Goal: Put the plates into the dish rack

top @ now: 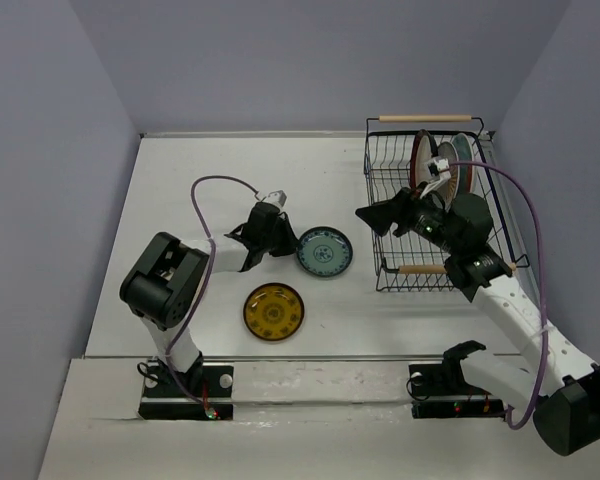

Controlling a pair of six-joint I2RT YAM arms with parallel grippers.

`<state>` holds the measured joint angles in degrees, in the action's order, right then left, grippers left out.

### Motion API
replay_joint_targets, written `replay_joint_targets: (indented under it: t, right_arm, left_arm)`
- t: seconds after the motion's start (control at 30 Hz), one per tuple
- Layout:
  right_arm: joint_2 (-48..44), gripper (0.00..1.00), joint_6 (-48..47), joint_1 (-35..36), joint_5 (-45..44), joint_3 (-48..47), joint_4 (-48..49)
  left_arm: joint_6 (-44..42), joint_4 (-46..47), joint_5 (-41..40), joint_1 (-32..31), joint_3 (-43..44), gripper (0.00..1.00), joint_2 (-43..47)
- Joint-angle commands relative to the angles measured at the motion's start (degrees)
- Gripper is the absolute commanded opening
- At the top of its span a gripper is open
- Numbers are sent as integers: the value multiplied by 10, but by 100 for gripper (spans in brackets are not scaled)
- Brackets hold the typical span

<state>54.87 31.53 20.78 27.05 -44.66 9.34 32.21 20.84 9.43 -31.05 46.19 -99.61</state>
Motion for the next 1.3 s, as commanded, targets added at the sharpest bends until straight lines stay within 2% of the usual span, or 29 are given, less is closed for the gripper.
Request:
replay_joint_targets:
  t: [0.0,0.2,0.37,0.43,0.57,0.7,0.77,0.87,0.9,0.93,1.0,1.07,1.1,1.13,1.17,1.2,1.23,1.27]
  right_arm:
    - [-1,76,-9,6,12,1,2]
    - [17,83,-52,6,19,-43,-64]
    - [74,89,-114,6,8,-103,-156]
    - [95,90,-118,6,21,-124,-165]
    - [125,90,-116,56,15,-147,-162]
    - [161,89,-116,113,-9,-170,-162]
    - [174,83,-108,132,-2,-176,-158]
    - [190,40,-72,151,57,-177,-113]
    - [190,14,-60,151,70,-174,-101]
    - [190,7,-48,151,66,-170,-68]
    - [179,7,-43,151,34,-173,-68]
    - [166,7,-65,151,-55,-194,-126]
    - [164,7,-79,151,-95,-208,-148]
    - [161,7,-105,151,-188,-239,-170]
    - [161,7,-117,151,-237,-252,-186]
    - [163,7,-131,151,-294,-264,-210]
    - [167,7,-158,145,-402,-277,-222]
    - [172,7,-169,136,-453,-299,-231]
  left_arm:
    - [-7,51,-6,0,-11,6,6]
    - [1,66,-30,6,-53,6,133]
    - [12,55,-28,7,-114,5,324]
    - [10,35,-21,7,-127,5,395]
    - [4,-20,-9,8,-138,5,488]
    - [5,-30,8,9,-145,5,563]
    - [1,-32,16,10,-142,6,577]
    - [-10,-48,23,10,-132,8,594]
    - [-14,-62,23,10,-128,18,598]
    - [-21,-72,22,10,-116,27,608]
    - [-45,-114,17,10,-98,45,623]
    - [-85,-170,4,11,-63,78,648]
    - [-101,-192,-5,10,-52,83,665]
    - [-118,-207,-26,10,-37,89,673]
    - [-147,-248,-41,11,-33,92,682]
    - [-158,-259,-55,11,-35,95,692]
    - [-167,-265,-86,11,-52,95,714]
    - [-174,-269,-107,10,-68,95,727]
